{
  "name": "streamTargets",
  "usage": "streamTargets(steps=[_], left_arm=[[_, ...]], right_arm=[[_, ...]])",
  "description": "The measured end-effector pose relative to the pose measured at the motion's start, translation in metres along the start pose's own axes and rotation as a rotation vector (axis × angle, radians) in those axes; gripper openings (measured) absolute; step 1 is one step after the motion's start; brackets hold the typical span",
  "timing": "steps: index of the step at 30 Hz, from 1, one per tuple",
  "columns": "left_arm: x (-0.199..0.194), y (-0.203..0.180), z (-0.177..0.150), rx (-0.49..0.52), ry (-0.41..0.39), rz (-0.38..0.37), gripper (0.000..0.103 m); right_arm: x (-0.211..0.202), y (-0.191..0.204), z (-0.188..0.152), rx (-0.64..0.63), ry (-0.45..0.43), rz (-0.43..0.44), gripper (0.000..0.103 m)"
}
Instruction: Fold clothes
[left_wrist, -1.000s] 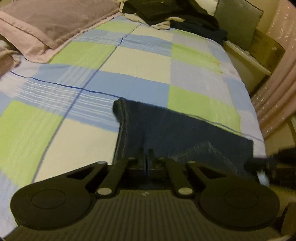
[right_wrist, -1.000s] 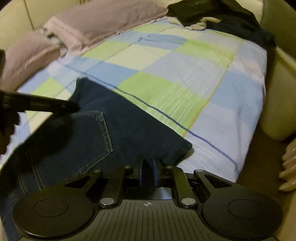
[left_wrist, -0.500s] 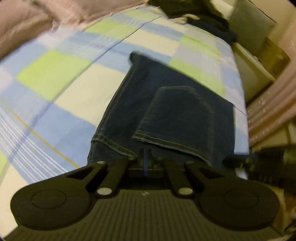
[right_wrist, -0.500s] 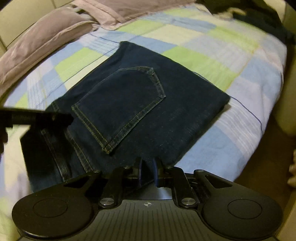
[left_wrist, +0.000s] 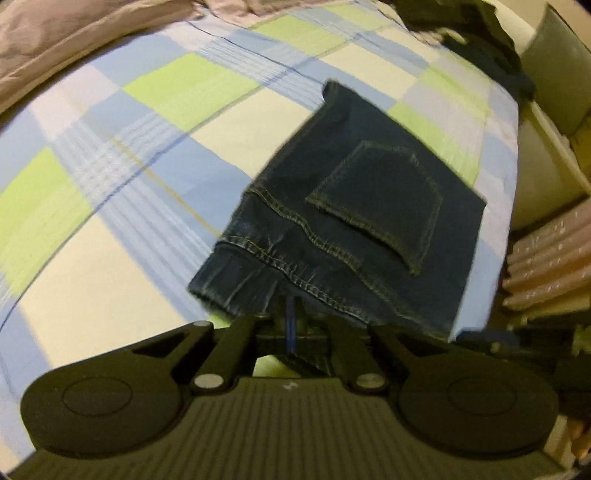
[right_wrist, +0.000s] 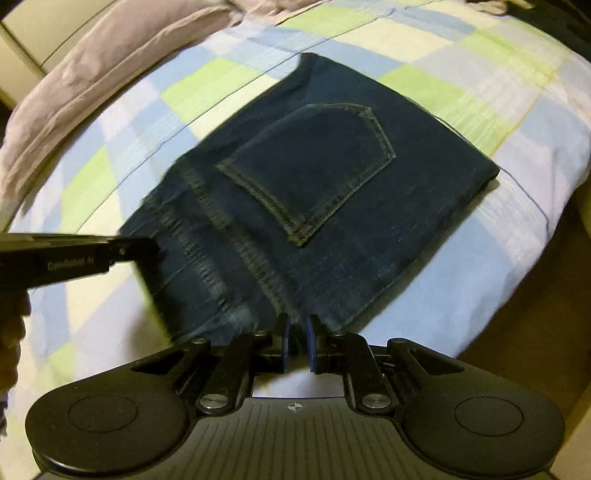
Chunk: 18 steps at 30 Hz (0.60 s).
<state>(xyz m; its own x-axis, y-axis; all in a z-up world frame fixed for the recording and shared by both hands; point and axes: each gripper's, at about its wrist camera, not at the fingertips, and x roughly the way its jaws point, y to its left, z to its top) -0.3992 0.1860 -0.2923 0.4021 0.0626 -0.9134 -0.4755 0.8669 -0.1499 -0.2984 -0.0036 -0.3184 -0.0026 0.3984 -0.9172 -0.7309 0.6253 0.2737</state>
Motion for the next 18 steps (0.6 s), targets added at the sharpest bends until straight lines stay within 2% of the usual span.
streamTargets(steps=[1, 2, 3, 6, 10, 13, 18], left_arm=[[-0.009, -0.001, 0.002, -0.028, 0.015, 0.017, 0.002], [-0.018, -0.001, 0.004, -0.056, 0.030, 0.034, 0.003], [-0.027, -0.002, 0.007, -0.084, 0.046, 0.050, 0.004], [-0.055, -0.005, 0.013, -0.161, 0.078, 0.097, 0.005], [-0.094, -0.026, 0.019, -0.201, 0.016, 0.130, 0.015], [-0.119, -0.046, 0.021, -0.229, -0.035, 0.168, 0.017], [-0.142, -0.073, 0.010, -0.328, -0.088, 0.225, 0.022]], right_arm=[[-0.008, -0.001, -0.001, -0.008, 0.021, 0.001, 0.032], [-0.016, -0.002, -0.001, -0.016, 0.043, 0.001, 0.058], [-0.023, -0.003, 0.000, -0.009, 0.054, 0.002, 0.067], [-0.046, -0.009, 0.009, 0.009, 0.059, 0.001, 0.067], [-0.083, -0.012, 0.032, -0.068, 0.020, -0.009, 0.067], [-0.106, -0.010, 0.050, -0.164, -0.014, 0.004, 0.067], [-0.124, -0.009, 0.066, -0.305, -0.012, 0.032, 0.067]])
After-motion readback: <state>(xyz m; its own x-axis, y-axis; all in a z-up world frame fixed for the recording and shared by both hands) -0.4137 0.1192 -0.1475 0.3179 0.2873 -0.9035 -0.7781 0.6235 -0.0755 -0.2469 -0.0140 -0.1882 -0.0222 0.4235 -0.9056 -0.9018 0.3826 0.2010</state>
